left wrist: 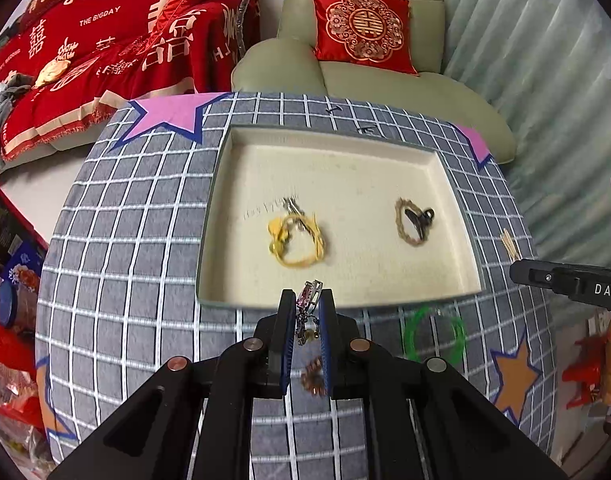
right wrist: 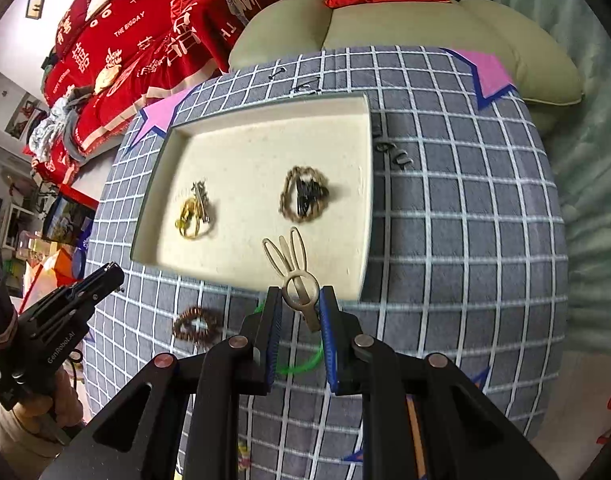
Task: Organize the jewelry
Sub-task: 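Carry the earring with the left tool while the right tool carries the beige clip into the tray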
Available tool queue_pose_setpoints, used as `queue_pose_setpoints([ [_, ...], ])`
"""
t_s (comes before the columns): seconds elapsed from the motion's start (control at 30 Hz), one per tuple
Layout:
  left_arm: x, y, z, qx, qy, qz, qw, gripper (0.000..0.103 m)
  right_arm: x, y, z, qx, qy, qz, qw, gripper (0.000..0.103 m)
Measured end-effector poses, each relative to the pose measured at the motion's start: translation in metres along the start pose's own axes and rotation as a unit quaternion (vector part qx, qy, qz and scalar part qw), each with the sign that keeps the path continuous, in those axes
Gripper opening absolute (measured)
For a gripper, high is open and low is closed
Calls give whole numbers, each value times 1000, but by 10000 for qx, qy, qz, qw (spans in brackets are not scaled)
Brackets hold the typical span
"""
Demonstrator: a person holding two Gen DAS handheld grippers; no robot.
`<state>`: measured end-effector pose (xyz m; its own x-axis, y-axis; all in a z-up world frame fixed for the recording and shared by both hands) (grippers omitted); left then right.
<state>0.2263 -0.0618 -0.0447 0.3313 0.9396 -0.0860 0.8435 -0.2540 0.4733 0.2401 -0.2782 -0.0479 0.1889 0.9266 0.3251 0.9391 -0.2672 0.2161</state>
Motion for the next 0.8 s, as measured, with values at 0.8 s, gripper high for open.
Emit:
queue_pose_setpoints([
  [0.8,16,32,87,462,525,-2,9976,21,10,41,76,395,-63,-41,9992,20],
])
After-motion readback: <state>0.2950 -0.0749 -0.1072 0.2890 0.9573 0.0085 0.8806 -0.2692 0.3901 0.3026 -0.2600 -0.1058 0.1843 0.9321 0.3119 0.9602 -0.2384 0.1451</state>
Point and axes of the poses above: each gripper's, at about its wrist camera, not at the fingertips, and z roughly the way its jaws point, x to its left, y to its top, the point moved 5 cm from there along z, roughly the way its jaws point, and after that the axes turned 9 degrees about z, right-handed, at the moved point
